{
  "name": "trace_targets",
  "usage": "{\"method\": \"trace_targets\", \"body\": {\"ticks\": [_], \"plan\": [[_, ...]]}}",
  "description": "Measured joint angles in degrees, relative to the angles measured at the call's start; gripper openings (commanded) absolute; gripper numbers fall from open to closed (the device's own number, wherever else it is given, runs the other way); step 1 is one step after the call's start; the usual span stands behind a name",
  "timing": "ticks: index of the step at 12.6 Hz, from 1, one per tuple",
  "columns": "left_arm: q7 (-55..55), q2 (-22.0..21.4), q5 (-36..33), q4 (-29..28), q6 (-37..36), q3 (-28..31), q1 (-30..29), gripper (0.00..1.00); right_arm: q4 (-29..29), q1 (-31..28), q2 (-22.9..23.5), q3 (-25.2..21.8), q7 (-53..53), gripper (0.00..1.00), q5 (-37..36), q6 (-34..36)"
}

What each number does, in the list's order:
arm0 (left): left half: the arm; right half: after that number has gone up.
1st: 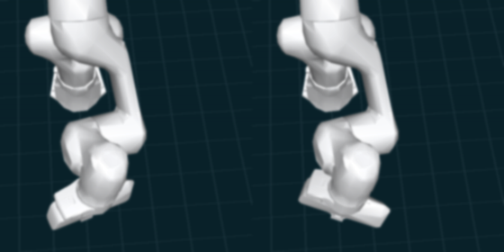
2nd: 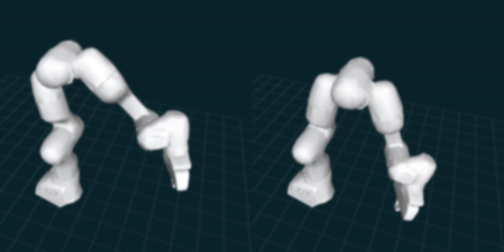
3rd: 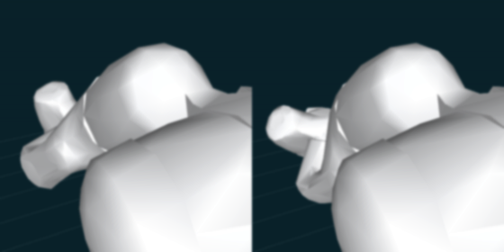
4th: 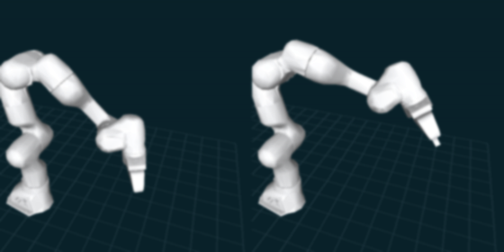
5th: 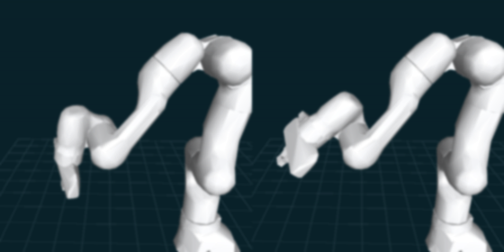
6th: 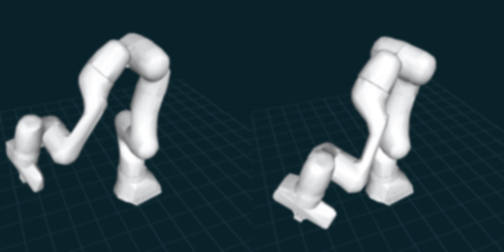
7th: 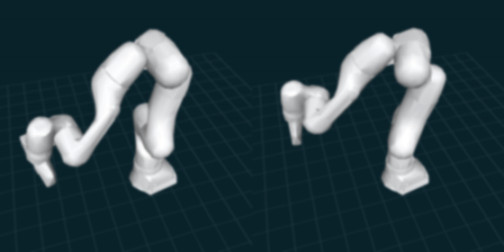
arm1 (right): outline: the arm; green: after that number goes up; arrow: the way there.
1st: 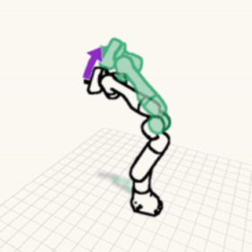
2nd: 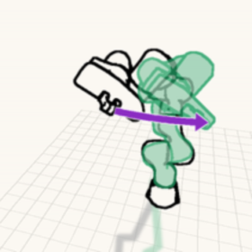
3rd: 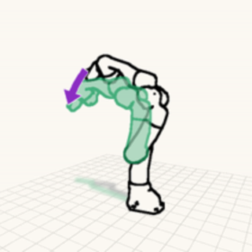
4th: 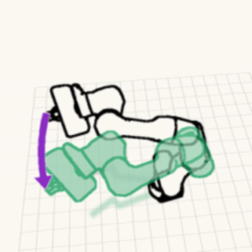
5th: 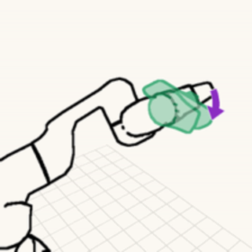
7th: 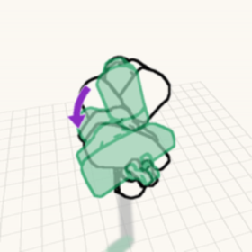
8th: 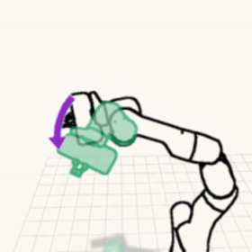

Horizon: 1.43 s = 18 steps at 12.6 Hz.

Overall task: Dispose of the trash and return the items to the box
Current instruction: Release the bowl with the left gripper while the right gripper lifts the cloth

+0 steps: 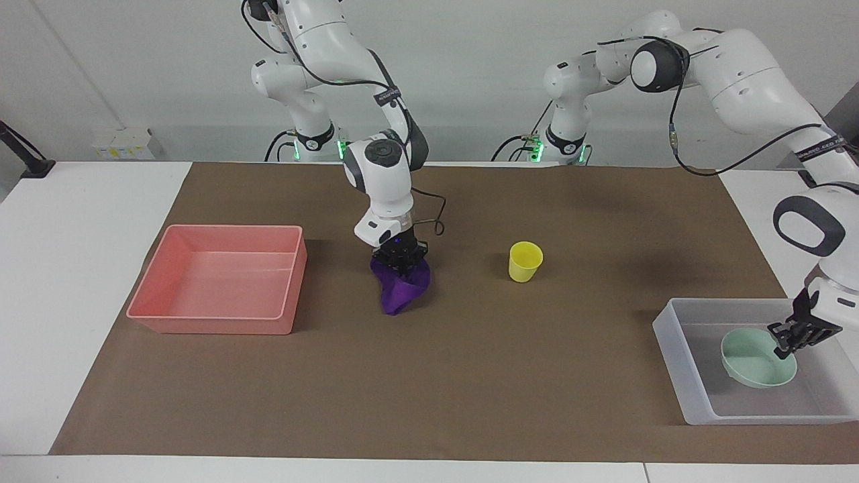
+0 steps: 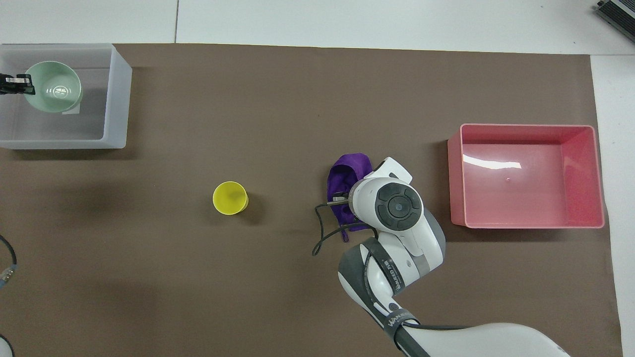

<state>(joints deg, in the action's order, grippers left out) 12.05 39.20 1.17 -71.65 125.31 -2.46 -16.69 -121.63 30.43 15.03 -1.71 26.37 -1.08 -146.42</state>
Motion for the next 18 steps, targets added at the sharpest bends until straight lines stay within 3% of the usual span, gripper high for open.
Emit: {"method": "trace_targets", "body": {"ticks": [4, 6, 9, 11, 15, 18], "plan": [[0.0, 1.5, 0.5, -1.9, 2.1, -0.1, -0.5, 0.0, 0.8, 0.0, -1.5, -0.1, 0.2, 0.0, 0.0, 5.0], [0.0, 2.1, 1.2, -2.3, 2.7, -0.1, -1.4, 0.65, 3.0, 0.0, -3.1, -0.4, 0.2, 0.0, -0.3, 10.9], [0.1, 2.1, 1.3, -2.3, 3.2, -0.4, -1.6, 0.79, 8.1, -0.2, -6.1, -0.8, 0.2, 0.0, -1.5, 21.1], [0.1, 2.0, 1.3, -2.2, 3.2, -0.7, -1.6, 1.0, 11.0, -0.2, -7.7, -1.1, 0.2, 0.0, -3.5, 27.2], [2.7, -0.9, 1.3, -2.1, 3.1, -1.5, -0.8, 1.0, 20.8, -0.3, -9.8, -1.1, 0.2, 0.0, -7.3, 43.3], [3.2, -8.5, 1.3, -8.0, 2.9, -1.7, 2.9, 1.0, 27.5, -2.2, -10.8, -1.2, -0.1, 0.0, -7.7, 52.0]]}}
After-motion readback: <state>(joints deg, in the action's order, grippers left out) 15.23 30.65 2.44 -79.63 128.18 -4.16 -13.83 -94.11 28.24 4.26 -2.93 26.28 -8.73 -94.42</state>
